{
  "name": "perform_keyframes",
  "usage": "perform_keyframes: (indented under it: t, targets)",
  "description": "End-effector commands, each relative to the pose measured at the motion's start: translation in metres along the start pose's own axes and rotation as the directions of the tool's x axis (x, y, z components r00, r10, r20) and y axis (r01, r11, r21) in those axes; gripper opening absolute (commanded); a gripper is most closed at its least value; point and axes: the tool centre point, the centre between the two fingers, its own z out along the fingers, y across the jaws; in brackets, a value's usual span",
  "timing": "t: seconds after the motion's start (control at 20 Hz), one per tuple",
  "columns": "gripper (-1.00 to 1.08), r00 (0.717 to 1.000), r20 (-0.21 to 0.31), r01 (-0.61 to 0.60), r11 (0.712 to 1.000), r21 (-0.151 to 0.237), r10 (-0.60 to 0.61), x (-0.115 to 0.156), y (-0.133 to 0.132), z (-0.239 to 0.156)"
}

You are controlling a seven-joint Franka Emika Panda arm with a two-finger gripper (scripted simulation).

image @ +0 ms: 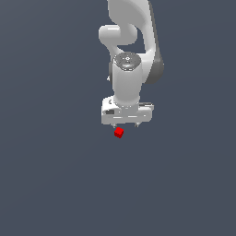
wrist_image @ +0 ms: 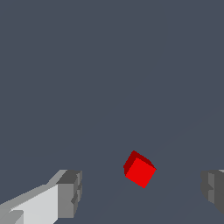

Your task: Pick up the red cube and move it to a goal position.

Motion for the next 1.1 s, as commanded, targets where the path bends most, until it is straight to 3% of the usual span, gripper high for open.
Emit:
perform_keyframes:
  t: [0.0, 0.65, 1.05]
  targets:
    - [1.00, 1.000, 0.000, 0.000, 1.000, 0.000, 0.000, 0.000, 0.000, 0.000]
    - [1.00, 0.991, 0.001, -0.132, 0.991, -0.011, 0.132, -0.014, 0.011, 0.036]
    - [1.00, 0.944, 0.000, -0.331, 0.943, -0.027, 0.331, -0.037, 0.024, 0.092]
